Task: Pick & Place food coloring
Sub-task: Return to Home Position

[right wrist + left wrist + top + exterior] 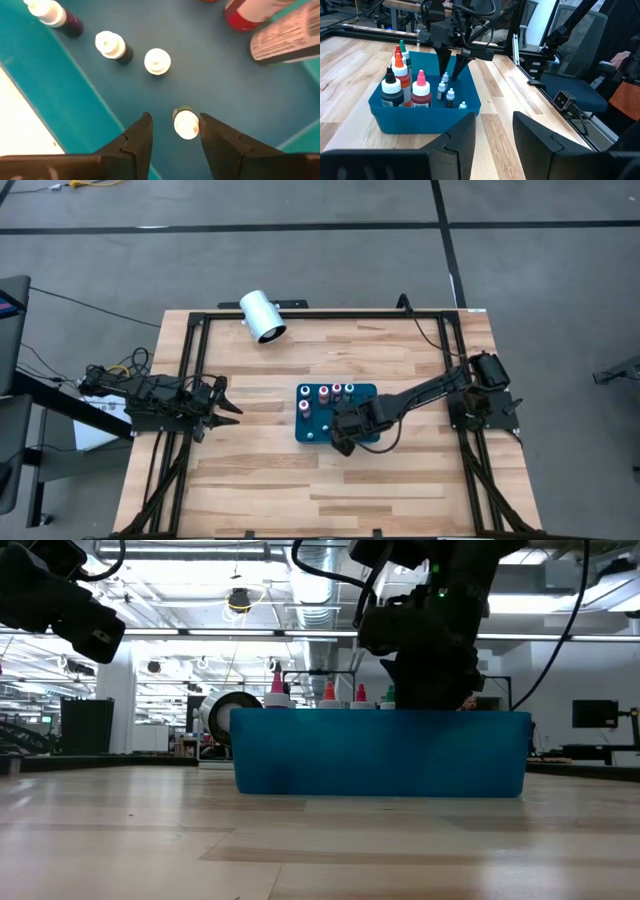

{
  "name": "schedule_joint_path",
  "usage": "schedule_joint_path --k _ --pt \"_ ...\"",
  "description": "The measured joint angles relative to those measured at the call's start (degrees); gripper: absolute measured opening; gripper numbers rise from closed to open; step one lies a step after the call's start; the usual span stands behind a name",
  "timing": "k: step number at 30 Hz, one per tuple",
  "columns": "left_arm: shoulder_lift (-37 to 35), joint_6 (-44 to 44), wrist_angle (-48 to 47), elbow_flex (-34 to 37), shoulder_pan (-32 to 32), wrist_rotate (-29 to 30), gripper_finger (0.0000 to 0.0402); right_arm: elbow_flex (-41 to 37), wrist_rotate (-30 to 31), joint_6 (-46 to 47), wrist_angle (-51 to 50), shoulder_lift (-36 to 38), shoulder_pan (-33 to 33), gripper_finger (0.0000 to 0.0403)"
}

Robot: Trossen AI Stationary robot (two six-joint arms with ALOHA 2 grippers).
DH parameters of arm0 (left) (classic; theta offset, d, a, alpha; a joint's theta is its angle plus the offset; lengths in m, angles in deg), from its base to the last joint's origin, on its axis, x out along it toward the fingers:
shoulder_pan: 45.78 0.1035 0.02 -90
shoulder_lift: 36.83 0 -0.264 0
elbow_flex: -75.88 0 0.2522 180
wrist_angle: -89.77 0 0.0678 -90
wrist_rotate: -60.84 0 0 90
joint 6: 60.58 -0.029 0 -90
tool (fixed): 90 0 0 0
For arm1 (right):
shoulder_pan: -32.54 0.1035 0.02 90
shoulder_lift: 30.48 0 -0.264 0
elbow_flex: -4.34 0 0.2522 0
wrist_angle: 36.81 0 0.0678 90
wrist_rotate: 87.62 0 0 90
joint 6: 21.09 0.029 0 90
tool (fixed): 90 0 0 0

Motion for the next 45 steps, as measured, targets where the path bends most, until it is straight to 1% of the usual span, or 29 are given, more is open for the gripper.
schedule_joint_path --k 5,12,14,17,21,24,27,30,37,45 --pt "0.0 0.3 0.0 0.0 0.0 0.0 0.0122 3.8 0.5 -0.3 -4.9 0.0 -0.5 0.0132" --pt "0.0 0.6 0.0 0.0 0.0 0.0 0.0122 12.2 1.1 -5.2 -12.8 0.0 -0.6 0.0114" --pt "0.0 1.3 0.0 0.0 0.0 0.0 0.0122 14.5 2.3 -6.5 -14.5 0.0 -0.2 0.0112" --pt "0.0 1.4 0.0 0.0 0.0 -0.8 0.0122 18.2 6.3 -8.6 -18.7 0.0 1.0 0.0112" --pt "0.0 1.9 0.0 0.0 0.0 -1.7 0.0122 22.0 15.8 -8.9 -24.4 0.1 3.2 0.0113" --pt "0.0 2.0 0.2 0.0 0.0 -2.0 0.0122 22.5 22.9 -5.8 -28.0 0.3 4.7 0.0113" --pt "0.0 2.0 0.8 0.0 0.0 -2.0 0.0122 22.6 27.0 -2.6 -31.9 0.9 6.0 0.0113" --pt "0.0 1.9 1.2 0.0 0.0 -2.0 0.0122 22.5 27.8 -1.6 -34.7 0.9 6.9 0.0113" --pt "0.0 2.0 1.4 0.0 0.0 -1.5 0.0122 22.5 31.7 -2.3 -36.1 3.3 7.3 0.0113" --pt "0.0 2.9 2.8 0.0 0.0 -1.5 0.0122 22.5 32.0 -11.9 -35.9 11.4 6.1 0.0113"
